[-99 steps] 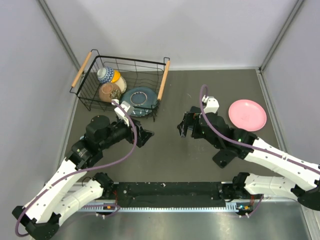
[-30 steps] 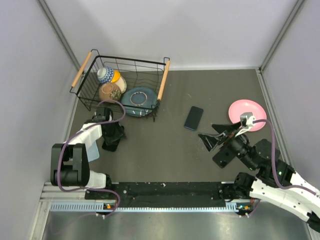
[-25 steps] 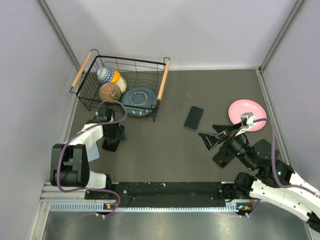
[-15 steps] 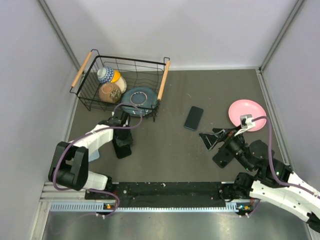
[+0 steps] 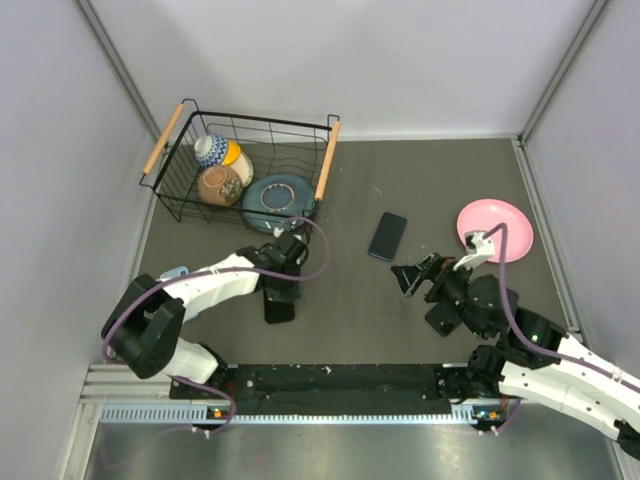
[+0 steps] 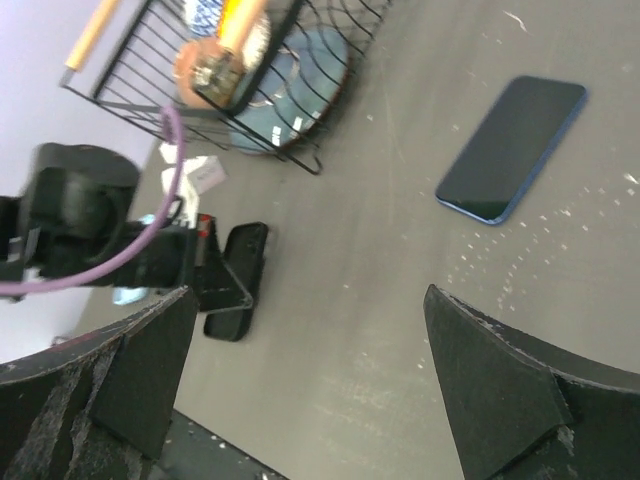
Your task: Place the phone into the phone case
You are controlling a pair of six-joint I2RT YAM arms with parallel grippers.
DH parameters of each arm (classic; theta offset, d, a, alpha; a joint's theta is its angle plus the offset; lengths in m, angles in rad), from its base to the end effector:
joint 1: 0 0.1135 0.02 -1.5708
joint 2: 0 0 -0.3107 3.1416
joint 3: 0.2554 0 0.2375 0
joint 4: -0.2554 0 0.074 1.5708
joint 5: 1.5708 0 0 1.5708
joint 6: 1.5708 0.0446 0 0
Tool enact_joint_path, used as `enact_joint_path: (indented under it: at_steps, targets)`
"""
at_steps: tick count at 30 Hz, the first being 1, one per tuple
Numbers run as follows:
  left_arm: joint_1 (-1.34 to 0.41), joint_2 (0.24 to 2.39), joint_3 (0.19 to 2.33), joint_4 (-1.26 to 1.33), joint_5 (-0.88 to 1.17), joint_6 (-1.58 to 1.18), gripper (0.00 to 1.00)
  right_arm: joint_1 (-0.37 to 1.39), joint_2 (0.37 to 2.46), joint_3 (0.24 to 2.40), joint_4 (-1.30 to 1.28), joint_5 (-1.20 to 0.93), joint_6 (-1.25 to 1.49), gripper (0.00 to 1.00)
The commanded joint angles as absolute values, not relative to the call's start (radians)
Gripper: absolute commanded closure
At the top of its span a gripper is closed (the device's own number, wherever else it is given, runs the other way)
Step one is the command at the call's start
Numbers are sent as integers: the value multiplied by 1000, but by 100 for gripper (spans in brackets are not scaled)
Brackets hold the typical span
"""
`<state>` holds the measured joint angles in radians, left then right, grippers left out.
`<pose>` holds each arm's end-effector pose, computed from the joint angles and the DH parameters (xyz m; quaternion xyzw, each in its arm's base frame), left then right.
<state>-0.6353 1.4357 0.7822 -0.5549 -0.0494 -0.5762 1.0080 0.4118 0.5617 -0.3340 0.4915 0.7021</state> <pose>0.1938 -0.1401 0.2185 0.0246 0.9830 -0.0826 0.1619 0.0525 0.0437 0.3108 0.0400 0.7610 0.3450 0.5480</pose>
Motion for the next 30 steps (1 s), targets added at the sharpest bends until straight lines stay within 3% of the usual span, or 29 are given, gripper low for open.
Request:
enact_joint_path:
  at_steps: [1,6,14,16,17,18,21,23,28,30]
  targets:
    - [-748,1425,825,-489,-20,-673,100,1014,521,606,-400,601,759,5]
    - [-862,1500,877,-446,-5,-719,100,962,643,663,-455,676,752,7]
    - [-951,1554,939,-405,-5,-742,98,785,756,664,-457,586,808,8]
    - [-953,1537,949,-410,-12,-735,87,764,784,670,-443,580,805,8]
    - [-953,1510,953,-414,-15,-729,64,755,796,675,-437,574,796,8]
    - [-951,1493,956,-419,-32,-721,56,746,807,680,-427,569,792,8]
    - [-948,1404,969,-442,-78,-686,38,675,885,706,-379,514,762,8]
    - [-945,1341,999,-471,-116,-663,34,603,974,744,-367,436,755,8]
    - [-920,1214,1051,-646,-276,-578,14,537,1172,874,-341,351,743,8]
    - [-913,1140,1039,-675,-333,-560,12,531,1280,923,-344,339,730,5]
